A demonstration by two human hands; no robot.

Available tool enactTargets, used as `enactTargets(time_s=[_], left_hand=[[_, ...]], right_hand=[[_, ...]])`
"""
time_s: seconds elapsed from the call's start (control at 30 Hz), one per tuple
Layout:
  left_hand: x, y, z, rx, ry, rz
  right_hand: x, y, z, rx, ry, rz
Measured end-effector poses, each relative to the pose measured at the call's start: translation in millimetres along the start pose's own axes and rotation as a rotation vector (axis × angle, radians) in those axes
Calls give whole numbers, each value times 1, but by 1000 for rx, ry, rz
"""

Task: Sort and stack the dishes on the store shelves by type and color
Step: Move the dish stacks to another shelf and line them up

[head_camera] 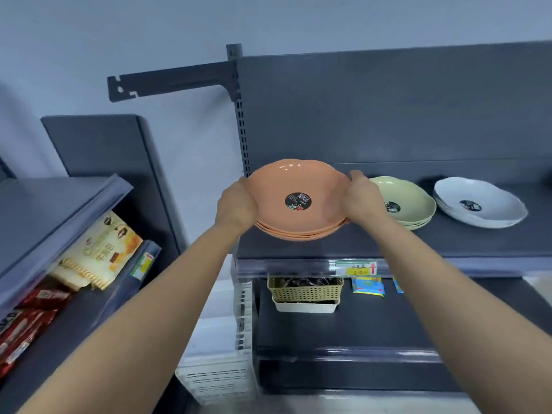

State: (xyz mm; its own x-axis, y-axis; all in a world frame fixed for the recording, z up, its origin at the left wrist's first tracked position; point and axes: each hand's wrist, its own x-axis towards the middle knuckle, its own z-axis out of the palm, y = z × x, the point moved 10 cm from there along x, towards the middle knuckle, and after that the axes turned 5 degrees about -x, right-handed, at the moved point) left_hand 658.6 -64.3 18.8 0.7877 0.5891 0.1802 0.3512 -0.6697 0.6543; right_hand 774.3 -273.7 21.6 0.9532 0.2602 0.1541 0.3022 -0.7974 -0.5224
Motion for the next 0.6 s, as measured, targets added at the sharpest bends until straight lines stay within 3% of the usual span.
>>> enactTargets(time_s=[0.6], left_hand=[[97, -44, 103, 57, -166, -66]], right_hand=[[82, 38, 90, -295, -251, 61]])
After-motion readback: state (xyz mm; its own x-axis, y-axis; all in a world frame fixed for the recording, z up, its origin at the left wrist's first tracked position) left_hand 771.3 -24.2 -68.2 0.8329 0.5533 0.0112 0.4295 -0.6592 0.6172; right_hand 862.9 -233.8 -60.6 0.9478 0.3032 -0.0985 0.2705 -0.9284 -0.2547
